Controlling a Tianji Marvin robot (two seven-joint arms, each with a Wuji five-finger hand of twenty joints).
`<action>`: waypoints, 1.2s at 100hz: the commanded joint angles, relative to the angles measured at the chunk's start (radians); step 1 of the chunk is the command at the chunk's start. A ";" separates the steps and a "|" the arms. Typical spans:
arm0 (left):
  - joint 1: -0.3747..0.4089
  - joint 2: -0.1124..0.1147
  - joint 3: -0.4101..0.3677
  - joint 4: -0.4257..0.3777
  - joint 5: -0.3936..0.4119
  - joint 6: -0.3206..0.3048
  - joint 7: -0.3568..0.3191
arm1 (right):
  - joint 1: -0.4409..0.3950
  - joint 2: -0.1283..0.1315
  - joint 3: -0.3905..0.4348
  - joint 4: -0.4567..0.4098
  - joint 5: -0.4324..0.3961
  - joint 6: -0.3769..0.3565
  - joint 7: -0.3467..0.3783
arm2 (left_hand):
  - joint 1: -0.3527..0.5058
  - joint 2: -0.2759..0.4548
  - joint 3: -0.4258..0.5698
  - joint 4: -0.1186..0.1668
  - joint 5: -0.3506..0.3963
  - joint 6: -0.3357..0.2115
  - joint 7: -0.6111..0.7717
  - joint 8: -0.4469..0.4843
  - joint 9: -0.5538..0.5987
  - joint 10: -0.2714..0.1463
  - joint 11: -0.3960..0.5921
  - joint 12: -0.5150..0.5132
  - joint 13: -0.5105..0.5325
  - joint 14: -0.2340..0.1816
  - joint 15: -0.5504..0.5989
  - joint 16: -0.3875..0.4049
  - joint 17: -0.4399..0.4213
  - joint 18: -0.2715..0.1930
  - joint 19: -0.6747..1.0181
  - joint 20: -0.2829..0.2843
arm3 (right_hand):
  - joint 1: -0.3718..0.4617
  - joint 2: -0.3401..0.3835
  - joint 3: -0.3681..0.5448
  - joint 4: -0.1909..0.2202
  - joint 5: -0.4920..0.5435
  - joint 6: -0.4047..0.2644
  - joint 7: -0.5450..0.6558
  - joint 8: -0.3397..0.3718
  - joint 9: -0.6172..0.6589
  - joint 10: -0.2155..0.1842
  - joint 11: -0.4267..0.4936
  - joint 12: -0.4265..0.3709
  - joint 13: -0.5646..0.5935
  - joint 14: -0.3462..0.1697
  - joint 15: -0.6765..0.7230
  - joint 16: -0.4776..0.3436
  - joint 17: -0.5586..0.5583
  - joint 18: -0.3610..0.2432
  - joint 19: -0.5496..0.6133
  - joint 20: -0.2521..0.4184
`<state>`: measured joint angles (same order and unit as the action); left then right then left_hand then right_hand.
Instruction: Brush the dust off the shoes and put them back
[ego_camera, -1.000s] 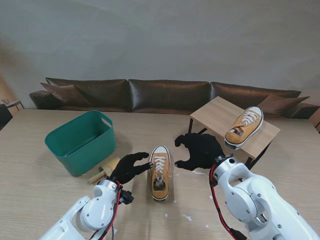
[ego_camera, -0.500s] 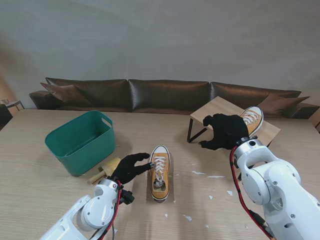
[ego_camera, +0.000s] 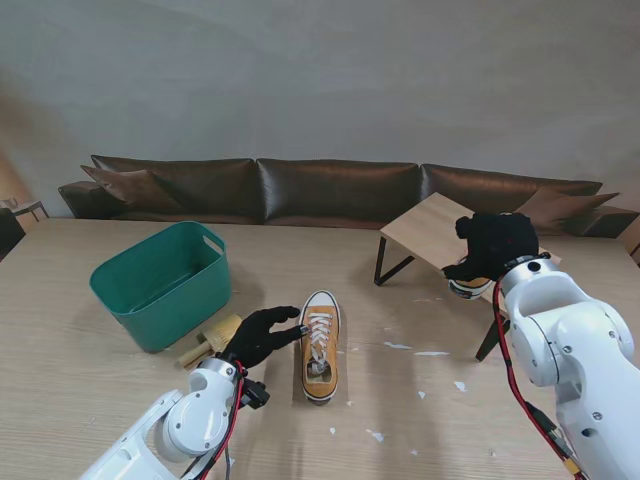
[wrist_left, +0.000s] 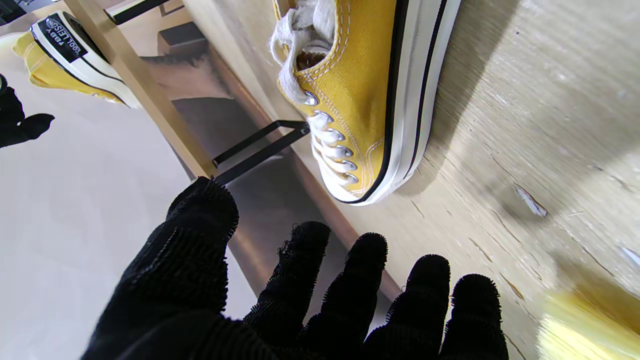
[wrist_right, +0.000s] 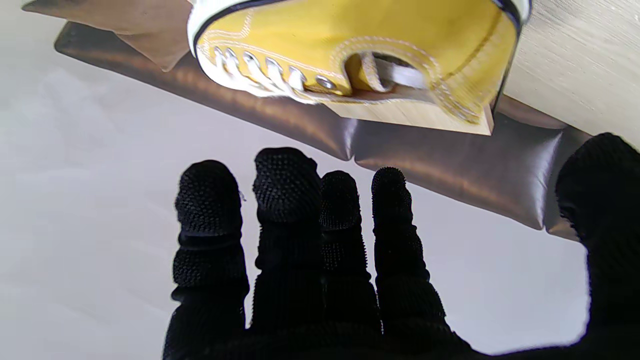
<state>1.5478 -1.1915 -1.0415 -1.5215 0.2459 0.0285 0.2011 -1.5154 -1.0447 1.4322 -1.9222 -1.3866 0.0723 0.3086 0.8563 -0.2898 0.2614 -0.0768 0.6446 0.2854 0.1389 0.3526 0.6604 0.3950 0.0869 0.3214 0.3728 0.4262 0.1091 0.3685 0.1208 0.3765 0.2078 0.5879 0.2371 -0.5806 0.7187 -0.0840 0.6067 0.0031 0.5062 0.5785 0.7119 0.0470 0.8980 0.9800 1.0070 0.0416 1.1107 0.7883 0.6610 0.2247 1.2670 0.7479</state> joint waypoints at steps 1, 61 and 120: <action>-0.001 -0.008 0.000 0.000 -0.005 0.005 -0.021 | -0.005 0.003 0.007 0.012 -0.009 0.003 0.022 | 0.021 0.027 -0.039 0.040 0.006 0.006 -0.001 0.003 0.012 0.005 0.005 0.004 0.007 0.015 -0.006 0.000 -0.015 -0.007 -0.008 0.015 | -0.038 -0.020 0.028 0.024 0.030 0.029 0.000 0.020 -0.033 0.009 0.026 0.027 -0.027 -0.009 0.021 0.018 -0.170 0.015 -0.012 0.028; 0.002 -0.007 -0.003 0.002 -0.006 0.001 -0.023 | -0.008 0.007 -0.025 0.080 -0.027 0.039 0.047 | 0.025 0.030 -0.044 0.041 0.005 0.005 -0.002 0.003 0.011 0.006 0.005 0.004 0.007 0.017 -0.008 0.000 -0.015 -0.007 -0.008 0.016 | -0.045 -0.013 0.027 0.019 0.114 0.040 0.005 0.025 -0.037 0.021 0.029 0.051 -0.032 -0.013 0.030 0.023 -0.175 0.013 -0.015 0.029; 0.007 -0.005 -0.006 0.000 -0.004 0.005 -0.028 | -0.006 0.008 -0.091 0.142 -0.077 0.080 -0.004 | 0.026 0.035 -0.048 0.041 0.008 0.006 -0.001 0.003 0.012 0.007 0.005 0.004 0.009 0.017 -0.007 0.001 -0.015 -0.006 -0.008 0.017 | 0.185 -0.121 -0.060 0.030 0.255 0.002 0.452 0.333 0.039 0.001 0.096 0.067 0.038 -0.059 0.107 0.020 -0.129 0.001 0.028 0.010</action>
<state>1.5526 -1.1923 -1.0467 -1.5195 0.2450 0.0312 0.1923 -1.5120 -1.0343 1.3549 -1.7991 -1.4564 0.1473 0.3013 0.8583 -0.2898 0.2386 -0.0767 0.6446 0.2856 0.1389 0.3526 0.6604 0.3957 0.0869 0.3214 0.3728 0.4270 0.1091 0.3685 0.1201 0.3766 0.2078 0.5964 0.3573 -0.6738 0.6896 -0.0838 0.8201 0.0179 0.8719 0.8585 0.7089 0.0789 0.9630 1.0392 1.0044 -0.0041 1.1837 0.7965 0.6610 0.2247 1.2663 0.7483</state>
